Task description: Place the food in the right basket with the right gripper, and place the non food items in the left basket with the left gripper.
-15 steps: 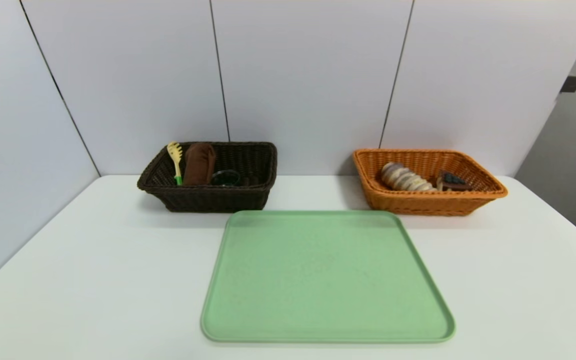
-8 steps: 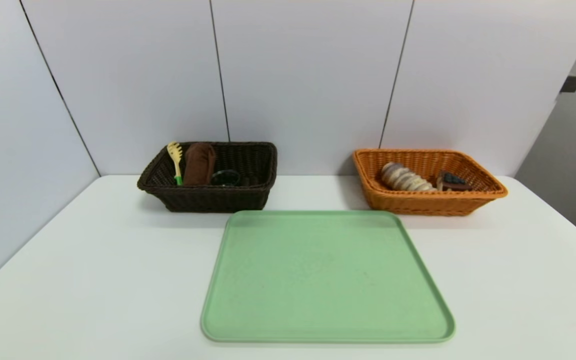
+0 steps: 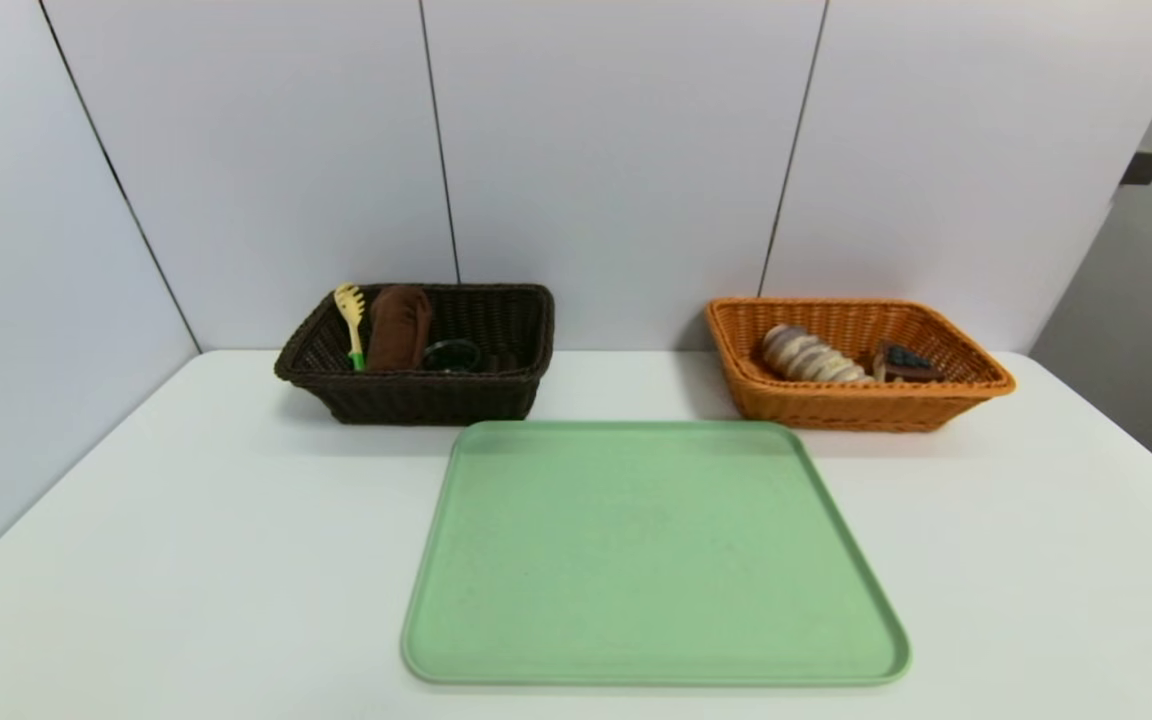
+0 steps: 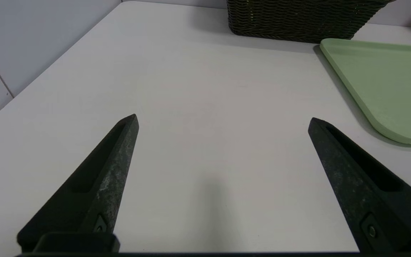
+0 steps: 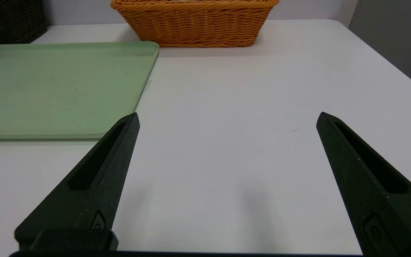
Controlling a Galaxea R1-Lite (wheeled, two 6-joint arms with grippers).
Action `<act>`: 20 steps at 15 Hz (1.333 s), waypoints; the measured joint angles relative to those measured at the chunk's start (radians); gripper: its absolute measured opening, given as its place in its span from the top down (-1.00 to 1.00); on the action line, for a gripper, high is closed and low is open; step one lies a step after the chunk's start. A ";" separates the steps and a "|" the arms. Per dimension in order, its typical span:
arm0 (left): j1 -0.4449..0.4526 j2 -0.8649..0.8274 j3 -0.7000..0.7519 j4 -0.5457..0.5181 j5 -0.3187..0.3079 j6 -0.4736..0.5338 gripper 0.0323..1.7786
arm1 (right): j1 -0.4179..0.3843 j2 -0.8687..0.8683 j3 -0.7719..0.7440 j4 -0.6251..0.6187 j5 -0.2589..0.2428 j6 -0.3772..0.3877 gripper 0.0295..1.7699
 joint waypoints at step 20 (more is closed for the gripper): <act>0.000 0.000 0.000 0.000 0.001 0.000 -0.90 | 0.000 0.000 0.000 0.000 0.000 0.000 -0.93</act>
